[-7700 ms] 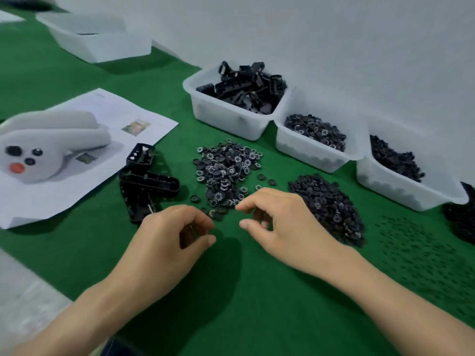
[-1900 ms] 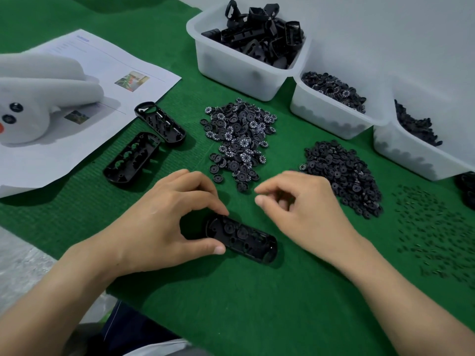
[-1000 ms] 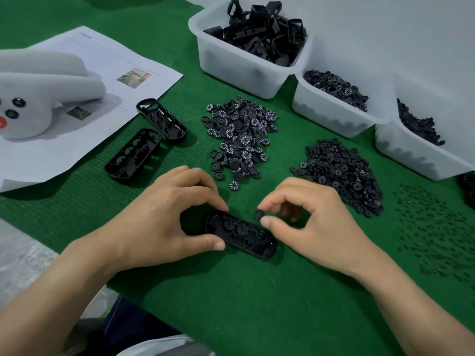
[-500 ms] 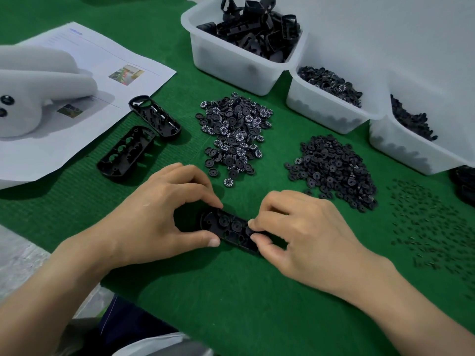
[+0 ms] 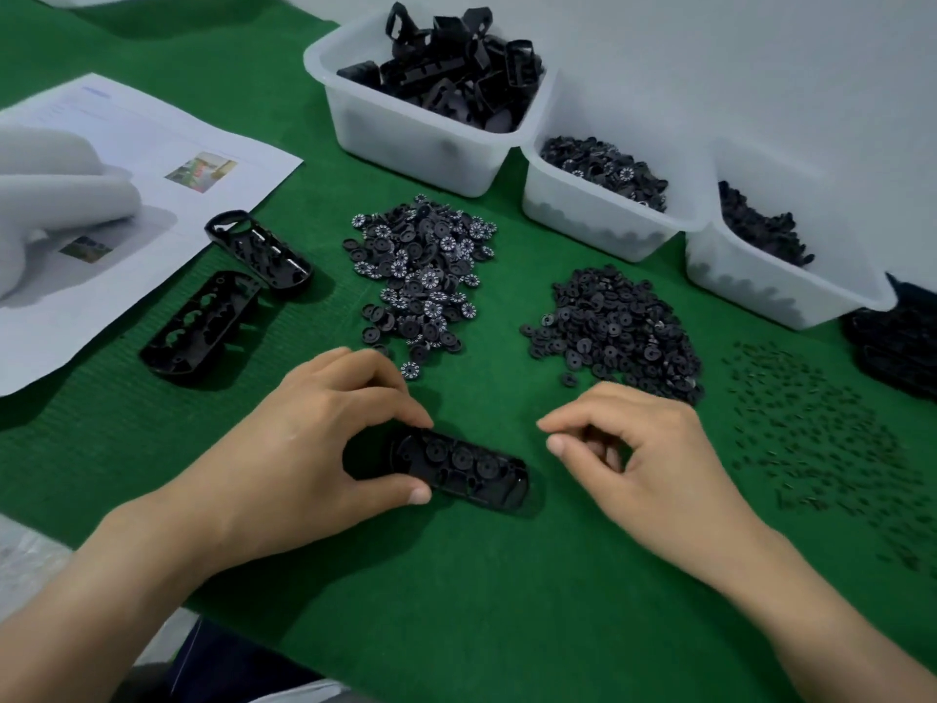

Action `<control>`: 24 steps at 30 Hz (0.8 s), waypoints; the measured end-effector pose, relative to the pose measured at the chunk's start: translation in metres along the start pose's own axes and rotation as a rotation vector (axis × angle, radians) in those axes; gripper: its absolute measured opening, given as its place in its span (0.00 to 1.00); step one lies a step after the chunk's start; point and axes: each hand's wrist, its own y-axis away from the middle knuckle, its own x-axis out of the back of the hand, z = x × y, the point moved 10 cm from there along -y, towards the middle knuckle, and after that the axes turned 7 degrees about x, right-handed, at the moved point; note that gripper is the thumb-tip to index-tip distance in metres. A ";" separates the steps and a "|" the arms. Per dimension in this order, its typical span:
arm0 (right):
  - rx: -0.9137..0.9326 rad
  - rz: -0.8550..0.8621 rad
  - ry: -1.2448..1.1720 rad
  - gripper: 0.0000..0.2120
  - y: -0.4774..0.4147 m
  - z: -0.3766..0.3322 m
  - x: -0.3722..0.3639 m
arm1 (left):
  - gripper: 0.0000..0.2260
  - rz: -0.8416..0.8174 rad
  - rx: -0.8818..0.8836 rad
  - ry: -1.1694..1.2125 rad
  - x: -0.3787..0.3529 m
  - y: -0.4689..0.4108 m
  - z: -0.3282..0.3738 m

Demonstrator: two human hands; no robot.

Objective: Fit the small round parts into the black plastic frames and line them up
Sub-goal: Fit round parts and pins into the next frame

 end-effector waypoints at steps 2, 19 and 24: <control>-0.104 0.039 0.064 0.05 0.006 0.026 0.011 | 0.21 -0.028 -0.005 0.010 -0.010 -0.006 0.011; -0.080 0.003 0.139 0.03 -0.033 0.051 0.017 | 0.23 -0.040 0.029 0.142 -0.046 -0.038 0.049; 0.096 -0.064 -0.038 0.04 -0.015 0.017 0.015 | 0.21 -0.029 0.025 0.135 -0.046 -0.038 0.049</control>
